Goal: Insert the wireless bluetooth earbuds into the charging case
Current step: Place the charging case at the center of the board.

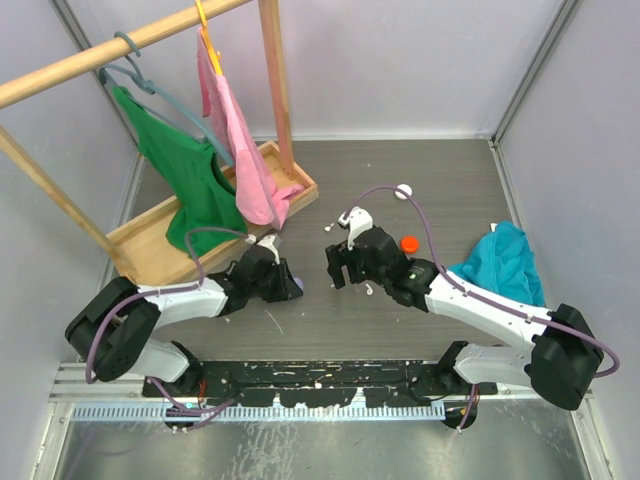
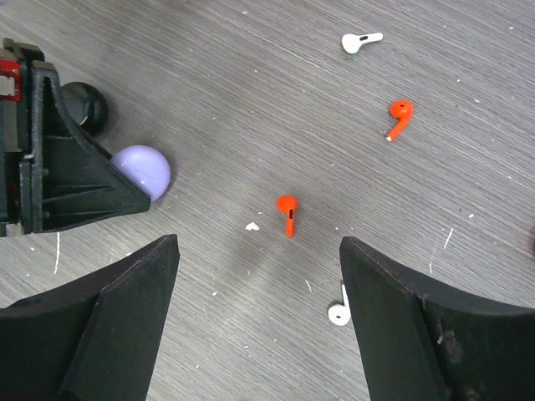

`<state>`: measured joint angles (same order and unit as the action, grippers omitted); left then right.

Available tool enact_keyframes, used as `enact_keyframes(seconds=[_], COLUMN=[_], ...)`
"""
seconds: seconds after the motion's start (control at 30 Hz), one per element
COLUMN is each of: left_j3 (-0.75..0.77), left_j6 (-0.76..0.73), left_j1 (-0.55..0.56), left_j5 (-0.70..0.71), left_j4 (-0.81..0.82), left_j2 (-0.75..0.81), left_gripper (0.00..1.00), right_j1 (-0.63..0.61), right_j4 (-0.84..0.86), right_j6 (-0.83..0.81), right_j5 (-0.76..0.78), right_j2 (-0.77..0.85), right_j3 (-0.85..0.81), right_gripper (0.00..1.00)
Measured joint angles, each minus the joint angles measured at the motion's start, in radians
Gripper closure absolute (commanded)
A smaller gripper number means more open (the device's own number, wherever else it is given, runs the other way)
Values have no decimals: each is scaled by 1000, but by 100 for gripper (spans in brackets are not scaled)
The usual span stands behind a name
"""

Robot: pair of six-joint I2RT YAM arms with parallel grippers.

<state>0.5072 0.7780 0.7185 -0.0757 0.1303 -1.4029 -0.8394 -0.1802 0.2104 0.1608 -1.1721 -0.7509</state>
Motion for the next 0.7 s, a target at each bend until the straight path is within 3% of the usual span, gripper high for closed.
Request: enact_keyframes(seconds=[0.53, 0.7], left_j3=[-23, -32], left_j6=[99, 101], left_j1=[-60, -69], left_j5=[70, 78], left_j4=[-183, -235], left_j2=[123, 168], left_gripper=[50, 44], right_j1=[47, 66], right_j4=[7, 6], right_j6=[30, 32], right_j5=[100, 119], right_j2=[-2, -3], right_j3=[11, 11], right_gripper=[14, 13])
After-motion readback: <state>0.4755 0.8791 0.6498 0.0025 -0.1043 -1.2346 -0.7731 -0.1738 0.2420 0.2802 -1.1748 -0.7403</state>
